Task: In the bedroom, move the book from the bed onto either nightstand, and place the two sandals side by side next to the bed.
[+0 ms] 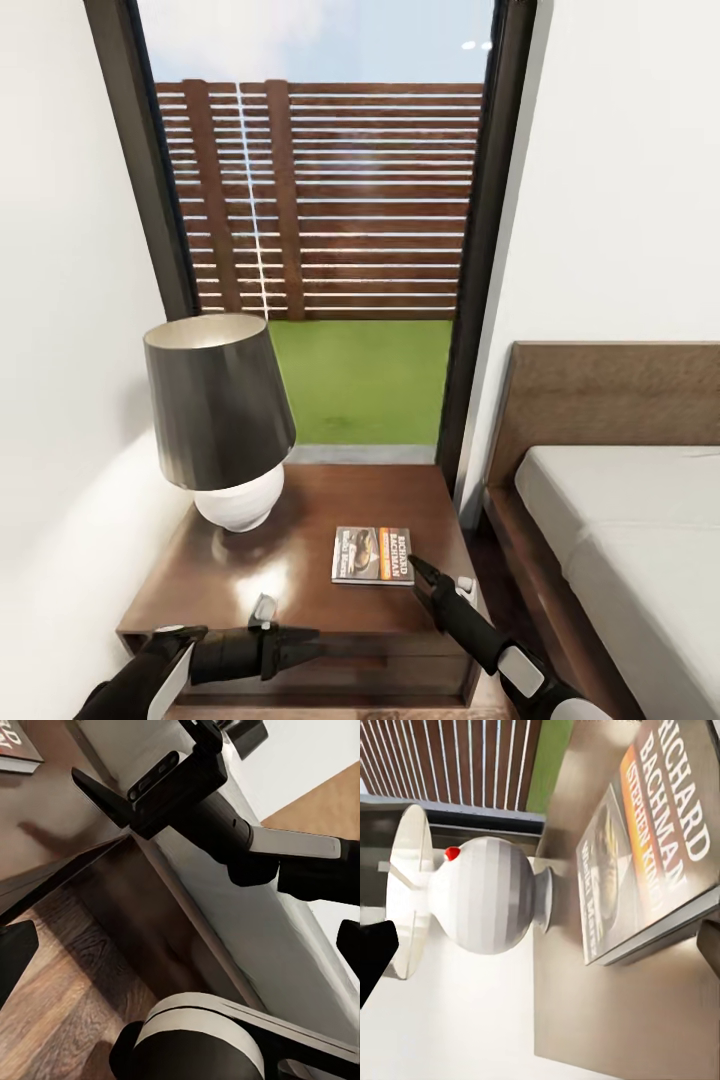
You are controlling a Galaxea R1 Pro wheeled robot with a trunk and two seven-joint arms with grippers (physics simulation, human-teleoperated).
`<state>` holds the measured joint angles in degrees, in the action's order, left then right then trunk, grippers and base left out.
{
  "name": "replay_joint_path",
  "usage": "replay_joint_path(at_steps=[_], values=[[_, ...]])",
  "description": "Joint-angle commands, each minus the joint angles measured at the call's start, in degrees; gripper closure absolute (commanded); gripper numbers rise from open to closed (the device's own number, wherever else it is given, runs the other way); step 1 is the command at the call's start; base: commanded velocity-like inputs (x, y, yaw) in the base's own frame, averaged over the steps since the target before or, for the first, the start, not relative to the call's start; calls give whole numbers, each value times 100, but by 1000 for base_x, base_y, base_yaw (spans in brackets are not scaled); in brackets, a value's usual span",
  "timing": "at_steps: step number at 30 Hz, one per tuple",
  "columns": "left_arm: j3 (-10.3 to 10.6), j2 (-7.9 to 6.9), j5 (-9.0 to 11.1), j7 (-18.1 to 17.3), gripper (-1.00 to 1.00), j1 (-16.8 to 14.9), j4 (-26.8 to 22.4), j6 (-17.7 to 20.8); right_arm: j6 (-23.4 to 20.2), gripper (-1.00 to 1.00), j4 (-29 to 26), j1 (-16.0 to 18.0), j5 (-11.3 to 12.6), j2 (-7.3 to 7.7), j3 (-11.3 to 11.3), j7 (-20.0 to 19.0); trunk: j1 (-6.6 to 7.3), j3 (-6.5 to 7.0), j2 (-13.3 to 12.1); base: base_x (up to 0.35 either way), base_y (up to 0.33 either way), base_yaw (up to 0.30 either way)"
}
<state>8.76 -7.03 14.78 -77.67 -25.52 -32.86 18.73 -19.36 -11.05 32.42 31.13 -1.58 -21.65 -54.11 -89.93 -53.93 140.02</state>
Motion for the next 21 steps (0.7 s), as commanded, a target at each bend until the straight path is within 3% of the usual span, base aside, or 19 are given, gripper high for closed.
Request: replay_joint_path(at_steps=[1, 21], values=[[38, -7, 51, -2, -100, -3, -1, 60, -51, -100, -2, 1, 44, -1, 3, -3, 24, 13, -39, 0, 0, 0], [36, 74, 43, 131, -100, -2, 1, 56, -2, -100, -41, 1, 7, 5, 15, -5, 463, 372, -841, 0, 0, 0]])
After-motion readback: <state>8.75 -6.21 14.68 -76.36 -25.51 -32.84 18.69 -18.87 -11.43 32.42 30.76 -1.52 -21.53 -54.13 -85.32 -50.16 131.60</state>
